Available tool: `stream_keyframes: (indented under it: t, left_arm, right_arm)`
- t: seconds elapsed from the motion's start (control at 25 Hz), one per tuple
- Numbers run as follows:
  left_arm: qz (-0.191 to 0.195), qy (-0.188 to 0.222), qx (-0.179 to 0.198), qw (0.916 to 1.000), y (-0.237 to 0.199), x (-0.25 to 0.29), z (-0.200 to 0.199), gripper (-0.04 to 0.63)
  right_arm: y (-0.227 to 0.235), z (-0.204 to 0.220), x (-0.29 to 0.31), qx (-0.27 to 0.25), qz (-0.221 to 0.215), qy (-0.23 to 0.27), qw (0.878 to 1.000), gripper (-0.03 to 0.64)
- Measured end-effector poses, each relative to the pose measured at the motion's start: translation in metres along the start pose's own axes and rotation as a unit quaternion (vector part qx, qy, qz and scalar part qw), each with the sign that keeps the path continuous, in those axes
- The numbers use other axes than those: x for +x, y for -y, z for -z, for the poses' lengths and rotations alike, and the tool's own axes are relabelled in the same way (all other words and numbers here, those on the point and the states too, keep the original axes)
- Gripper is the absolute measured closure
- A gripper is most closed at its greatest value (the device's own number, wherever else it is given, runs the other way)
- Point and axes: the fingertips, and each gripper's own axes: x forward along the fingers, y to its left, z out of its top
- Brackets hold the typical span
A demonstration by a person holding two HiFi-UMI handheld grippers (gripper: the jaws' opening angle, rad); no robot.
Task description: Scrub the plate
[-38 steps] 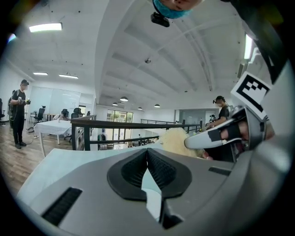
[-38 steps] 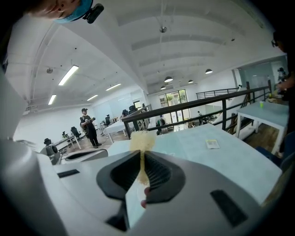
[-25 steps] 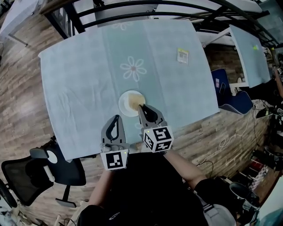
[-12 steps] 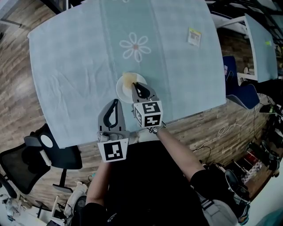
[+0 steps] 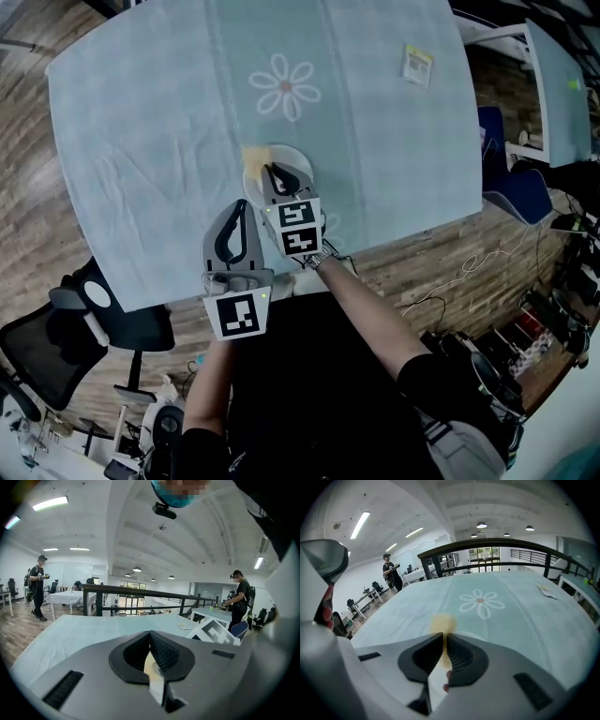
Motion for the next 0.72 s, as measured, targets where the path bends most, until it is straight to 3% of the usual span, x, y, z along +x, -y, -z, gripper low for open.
stream_keyframes:
  t: [0.72]
  left_arm:
    - [0.014,-0.006,0.004,0.9999,0.008,0.001,0.009,0.581]
  right_arm:
    - [0.065,0.007,-0.002,0.013,0.069,-0.002,0.998,0.581]
